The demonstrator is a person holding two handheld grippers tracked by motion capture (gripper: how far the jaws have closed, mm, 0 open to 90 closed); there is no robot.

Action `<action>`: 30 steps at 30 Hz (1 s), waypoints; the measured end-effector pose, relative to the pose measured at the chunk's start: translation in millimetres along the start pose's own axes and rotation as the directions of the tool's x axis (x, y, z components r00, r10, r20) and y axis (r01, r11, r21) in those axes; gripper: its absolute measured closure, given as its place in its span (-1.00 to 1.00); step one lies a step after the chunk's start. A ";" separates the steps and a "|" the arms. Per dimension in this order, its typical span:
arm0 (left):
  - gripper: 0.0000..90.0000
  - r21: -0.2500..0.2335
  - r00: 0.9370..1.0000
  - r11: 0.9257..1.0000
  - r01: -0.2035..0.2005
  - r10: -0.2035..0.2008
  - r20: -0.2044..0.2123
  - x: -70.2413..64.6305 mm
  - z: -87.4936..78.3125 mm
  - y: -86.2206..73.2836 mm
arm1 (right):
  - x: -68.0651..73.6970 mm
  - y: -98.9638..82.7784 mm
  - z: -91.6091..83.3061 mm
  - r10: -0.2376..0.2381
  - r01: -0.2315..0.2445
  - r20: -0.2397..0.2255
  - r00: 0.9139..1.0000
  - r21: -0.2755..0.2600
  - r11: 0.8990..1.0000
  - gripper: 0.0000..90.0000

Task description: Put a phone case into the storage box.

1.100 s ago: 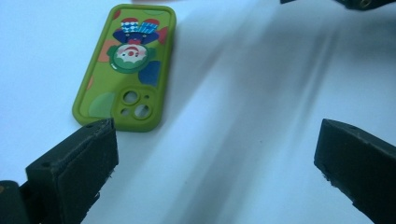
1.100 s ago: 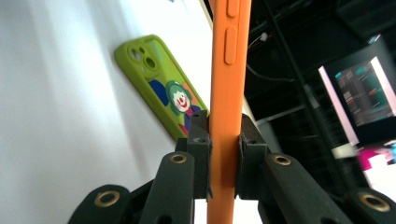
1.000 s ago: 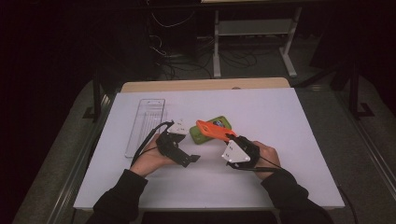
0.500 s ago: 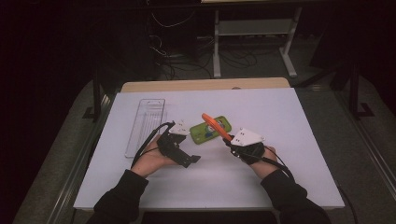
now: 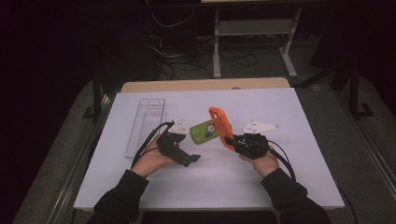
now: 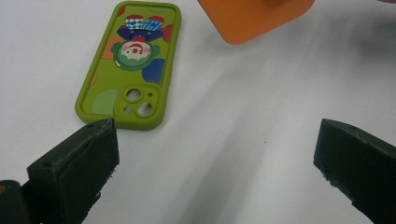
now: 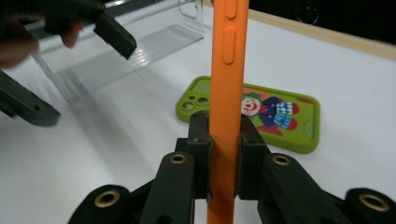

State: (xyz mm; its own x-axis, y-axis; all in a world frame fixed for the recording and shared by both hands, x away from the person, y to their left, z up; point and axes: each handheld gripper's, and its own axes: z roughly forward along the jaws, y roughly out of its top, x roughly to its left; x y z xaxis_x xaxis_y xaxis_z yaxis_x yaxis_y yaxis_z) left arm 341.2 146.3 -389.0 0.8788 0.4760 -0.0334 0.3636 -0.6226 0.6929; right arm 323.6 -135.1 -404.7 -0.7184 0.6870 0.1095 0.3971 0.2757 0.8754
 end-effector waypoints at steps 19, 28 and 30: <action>-1.00 -0.134 0.995 0.986 0.099 -0.097 0.017 7.6 -9.9 10.2 | -9.3 -3.5 -2.2 0.164 -0.168 -0.073 0.984 -0.055 0.984 0.73; -1.00 -0.228 0.989 0.962 0.151 -0.149 0.027 16.0 -15.5 29.8 | 3.2 0.6 0.7 0.115 -0.118 -0.042 0.992 -0.065 0.991 0.74; -1.00 -0.242 0.989 0.959 0.146 -0.145 0.020 18.1 -15.0 34.4 | 5.3 1.3 3.2 0.103 -0.106 -0.041 0.994 -0.069 0.992 0.74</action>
State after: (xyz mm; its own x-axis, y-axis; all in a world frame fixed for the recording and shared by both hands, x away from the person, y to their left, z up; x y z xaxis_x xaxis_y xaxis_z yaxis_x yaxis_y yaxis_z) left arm 365.0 142.8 -354.9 0.8227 0.5488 -0.1483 0.4021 -0.3774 0.8342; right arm 322.1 -129.0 -404.5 -0.6963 0.6837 0.2186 0.4305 0.1541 0.8894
